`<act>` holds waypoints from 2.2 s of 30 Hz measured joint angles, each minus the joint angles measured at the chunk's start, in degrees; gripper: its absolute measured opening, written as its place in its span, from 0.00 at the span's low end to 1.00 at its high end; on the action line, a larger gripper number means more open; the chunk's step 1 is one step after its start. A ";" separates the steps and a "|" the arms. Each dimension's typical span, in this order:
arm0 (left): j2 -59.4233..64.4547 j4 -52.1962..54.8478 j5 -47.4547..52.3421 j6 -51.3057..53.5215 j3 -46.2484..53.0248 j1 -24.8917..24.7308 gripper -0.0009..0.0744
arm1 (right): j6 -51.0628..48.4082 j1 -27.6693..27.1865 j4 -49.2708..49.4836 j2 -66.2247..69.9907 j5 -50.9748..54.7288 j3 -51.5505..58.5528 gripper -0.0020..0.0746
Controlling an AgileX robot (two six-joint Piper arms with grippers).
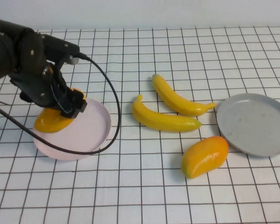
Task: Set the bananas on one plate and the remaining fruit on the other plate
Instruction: Put one type of fruit in the left plate
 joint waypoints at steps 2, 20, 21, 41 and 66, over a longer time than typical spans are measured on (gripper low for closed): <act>1.44 0.00 -1.62 -1.13 1.59 1.84 0.71 | 0.00 0.00 0.00 0.00 0.00 0.00 0.00; 5.97 5.12 -4.41 -4.86 -1.88 3.27 0.73 | 0.00 0.00 0.00 -0.09 0.00 0.00 0.01; 6.07 5.49 -4.41 -5.27 -1.98 3.17 0.73 | 0.00 0.00 0.00 -0.09 0.00 0.00 0.01; 7.66 5.36 -1.44 -12.41 -3.10 1.51 0.74 | 0.00 0.00 0.00 -0.09 0.00 0.00 0.00; 8.43 -5.67 2.76 -1.50 -4.47 2.87 0.90 | 0.00 0.00 0.00 -0.13 0.00 0.00 0.01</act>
